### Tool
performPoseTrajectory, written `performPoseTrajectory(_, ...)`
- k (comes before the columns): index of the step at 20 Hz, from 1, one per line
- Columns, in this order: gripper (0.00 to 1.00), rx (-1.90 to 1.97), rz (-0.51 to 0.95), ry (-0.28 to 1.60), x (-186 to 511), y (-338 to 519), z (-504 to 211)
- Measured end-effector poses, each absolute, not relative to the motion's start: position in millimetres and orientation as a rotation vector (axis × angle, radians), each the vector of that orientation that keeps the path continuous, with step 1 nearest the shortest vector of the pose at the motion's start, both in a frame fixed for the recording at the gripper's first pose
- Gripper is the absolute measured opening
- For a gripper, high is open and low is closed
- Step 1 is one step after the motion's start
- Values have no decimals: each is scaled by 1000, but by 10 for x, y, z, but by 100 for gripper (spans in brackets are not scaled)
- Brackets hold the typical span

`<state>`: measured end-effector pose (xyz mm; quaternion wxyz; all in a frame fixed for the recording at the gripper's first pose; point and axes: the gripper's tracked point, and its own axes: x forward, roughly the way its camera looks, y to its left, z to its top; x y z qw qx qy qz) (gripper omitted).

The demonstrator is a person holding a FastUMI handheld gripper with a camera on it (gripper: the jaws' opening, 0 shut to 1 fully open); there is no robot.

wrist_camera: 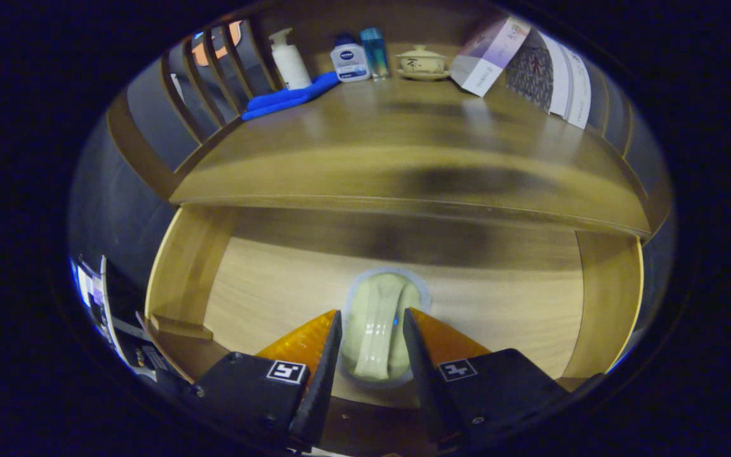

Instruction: Pull open the drawer, take out the items inside it, and place them on the countertop above the cabinet.

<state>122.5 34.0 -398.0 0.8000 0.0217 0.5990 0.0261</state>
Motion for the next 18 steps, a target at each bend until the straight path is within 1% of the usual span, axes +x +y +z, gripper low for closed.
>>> performPoseTrajectory(1, 60, 32, 48, 1291, 1216, 330, -4003)
performPoseTrajectory(3, 52, -9, 30, 1289, 1226, 256, -4023)
performPoseTrajectory(8, 24, -10, 9, 1270, 1235, 284, -3996)
performPoseTrajectory(11, 19, 54, 2, 1255, 1226, 304, -3846)
performPoseTrajectory(18, 19, 9, 9, 1149, 1314, 277, -3173)
